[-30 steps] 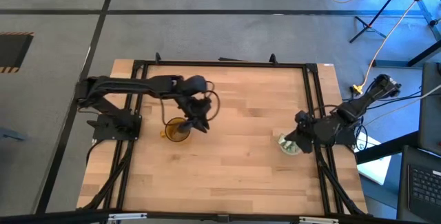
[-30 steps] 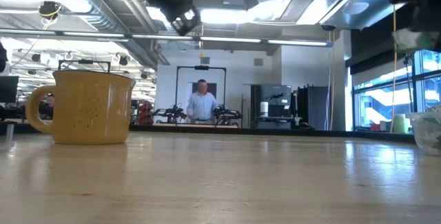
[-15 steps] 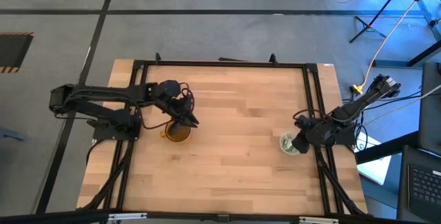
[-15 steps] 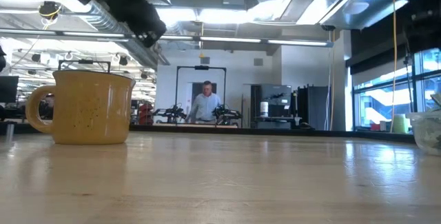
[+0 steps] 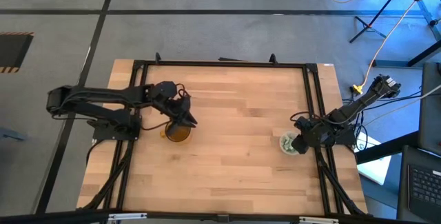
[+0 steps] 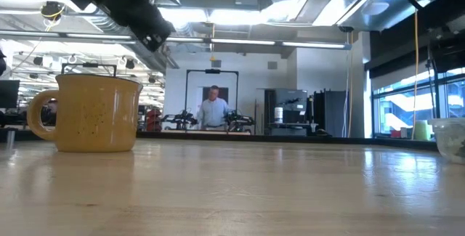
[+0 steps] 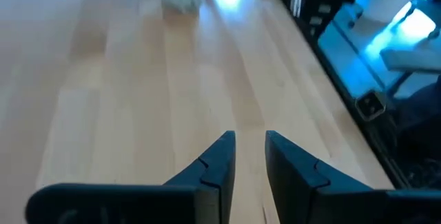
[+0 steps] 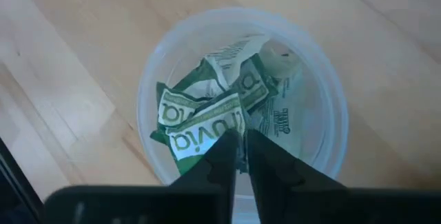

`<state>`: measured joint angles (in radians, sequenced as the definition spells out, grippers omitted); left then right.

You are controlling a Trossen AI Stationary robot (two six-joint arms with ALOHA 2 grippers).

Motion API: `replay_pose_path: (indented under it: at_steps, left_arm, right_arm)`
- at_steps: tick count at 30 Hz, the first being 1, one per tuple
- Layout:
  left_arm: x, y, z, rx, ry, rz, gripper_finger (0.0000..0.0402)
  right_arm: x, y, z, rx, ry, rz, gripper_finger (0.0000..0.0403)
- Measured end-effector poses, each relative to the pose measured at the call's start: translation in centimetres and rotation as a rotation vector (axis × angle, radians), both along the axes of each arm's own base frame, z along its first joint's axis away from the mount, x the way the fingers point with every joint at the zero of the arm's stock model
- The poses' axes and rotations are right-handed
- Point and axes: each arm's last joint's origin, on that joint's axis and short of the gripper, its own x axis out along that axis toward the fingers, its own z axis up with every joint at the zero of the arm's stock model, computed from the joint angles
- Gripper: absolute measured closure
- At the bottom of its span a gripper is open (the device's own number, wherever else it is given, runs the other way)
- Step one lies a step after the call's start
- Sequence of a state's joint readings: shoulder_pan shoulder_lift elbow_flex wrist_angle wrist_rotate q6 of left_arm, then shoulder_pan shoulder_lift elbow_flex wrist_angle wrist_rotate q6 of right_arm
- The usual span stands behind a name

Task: Pick and place Stevia / Truvia into bins
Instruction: Put the green stevia packet into the transparent container, then return to Home Position

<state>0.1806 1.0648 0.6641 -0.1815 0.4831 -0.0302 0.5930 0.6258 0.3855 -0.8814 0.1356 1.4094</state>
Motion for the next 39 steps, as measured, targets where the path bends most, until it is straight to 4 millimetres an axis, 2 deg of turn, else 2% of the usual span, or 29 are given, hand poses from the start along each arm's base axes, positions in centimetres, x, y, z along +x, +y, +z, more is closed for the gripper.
replay_pose_path:
  at_steps: [7,12,18,22,31,39]
  left_arm:
    - [-1.2,0.0,1.4,0.045,-0.059,0.073,0.0329]
    - [-2.1,-0.1,2.2,0.079,-0.095,0.119,0.0332]
    - [-2.9,0.0,2.3,0.111,-0.064,0.179,0.0336]
    - [-3.2,0.0,2.6,0.125,-0.077,0.202,0.0336]
    - [-5.0,0.0,3.5,0.170,-0.101,0.308,0.0337]
    - [-6.1,-0.2,4.6,0.175,-0.177,0.326,0.0337]
  right_arm:
    - [0.1,0.0,0.3,0.006,-0.010,-0.004,0.0306]
    - [0.1,0.0,0.4,-0.003,-0.022,-0.016,0.0283]
    - [0.2,-0.1,0.5,-0.007,-0.047,-0.071,0.0281]
    - [0.4,-0.4,1.4,-0.091,-0.155,-0.109,0.0281]
    - [1.5,-1.1,3.7,-0.332,-0.313,0.065,0.0281]
    - [3.0,-3.5,5.4,-0.438,-0.478,0.143,0.0281]
